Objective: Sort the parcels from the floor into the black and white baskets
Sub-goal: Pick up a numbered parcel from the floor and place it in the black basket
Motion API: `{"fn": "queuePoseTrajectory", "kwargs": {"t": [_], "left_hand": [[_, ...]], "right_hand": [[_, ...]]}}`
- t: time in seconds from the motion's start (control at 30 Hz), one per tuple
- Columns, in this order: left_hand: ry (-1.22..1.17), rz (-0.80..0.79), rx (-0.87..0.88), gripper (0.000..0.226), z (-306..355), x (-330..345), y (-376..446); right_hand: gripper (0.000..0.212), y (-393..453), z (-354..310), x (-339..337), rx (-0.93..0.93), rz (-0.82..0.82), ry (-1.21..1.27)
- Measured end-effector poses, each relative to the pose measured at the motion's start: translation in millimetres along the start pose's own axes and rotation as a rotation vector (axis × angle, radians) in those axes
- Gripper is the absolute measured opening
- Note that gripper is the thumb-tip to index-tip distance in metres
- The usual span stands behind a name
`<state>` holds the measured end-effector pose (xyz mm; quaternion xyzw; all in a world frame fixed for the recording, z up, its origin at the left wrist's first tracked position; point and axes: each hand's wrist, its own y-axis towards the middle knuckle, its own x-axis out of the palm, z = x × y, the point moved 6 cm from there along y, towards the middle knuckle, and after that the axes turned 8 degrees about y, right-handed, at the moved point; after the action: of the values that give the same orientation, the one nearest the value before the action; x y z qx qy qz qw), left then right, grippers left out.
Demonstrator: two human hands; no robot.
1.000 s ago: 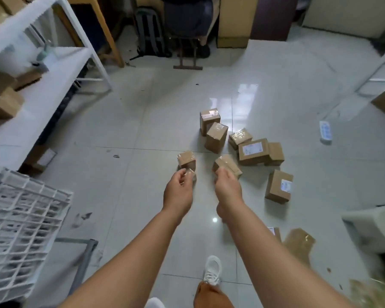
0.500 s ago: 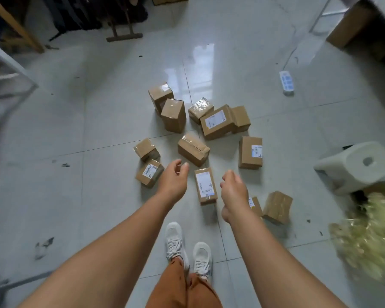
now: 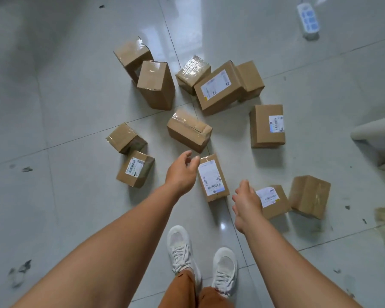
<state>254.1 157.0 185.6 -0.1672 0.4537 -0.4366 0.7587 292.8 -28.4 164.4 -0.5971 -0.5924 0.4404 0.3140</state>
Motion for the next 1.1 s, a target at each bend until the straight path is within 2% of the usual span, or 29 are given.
{"fn": "queuePoseTrajectory", "kwargs": {"t": [0.17,0.27,0.47,0.57,0.67,0.73,0.8,0.87,0.93,1.1], "left_hand": [[0.189,-0.088,0.04,0.056,-39.8,59.0,76.7],[0.309,-0.122,0.093,0.058,-46.2,71.6,99.0],[0.407,-0.202,0.16,0.063,-67.3,120.0,160.5],[0.525,-0.209,0.196,0.055,-69.1,134.6,177.0],[0.572,-0.226,0.192,0.036,-72.8,144.9,184.8],[0.572,-0.225,0.178,0.034,-77.0,145.2,184.7],[0.538,-0.22,0.137,0.046,-81.5,138.1,179.4],[0.465,-0.179,0.076,0.055,-82.0,121.7,167.3],[0.364,-0.114,0.015,0.054,-78.4,100.0,150.9],[0.151,-0.032,-0.104,0.057,-51.1,38.1,89.8]], "right_hand": [[0.022,90.7,48.8,11.4,0.046,0.052,0.008],[0.045,114.3,63.9,14.9,0.081,0.054,-0.023],[0.058,181.1,101.1,19.9,0.2,0.118,-0.072],[0.054,197.8,110.9,23.7,0.221,0.141,-0.028],[0.039,208.3,115.2,30.7,0.222,0.124,0.038],[0.036,209.1,113.2,32.4,0.221,0.12,0.087],[0.036,201.5,108.2,30.9,0.22,0.127,0.11],[0.033,185.1,97.4,28.3,0.203,0.125,0.107],[0.031,160.7,81.8,24.5,0.176,0.121,0.095],[0.044,88.9,31.6,19.5,0.076,0.091,-0.009]]}}
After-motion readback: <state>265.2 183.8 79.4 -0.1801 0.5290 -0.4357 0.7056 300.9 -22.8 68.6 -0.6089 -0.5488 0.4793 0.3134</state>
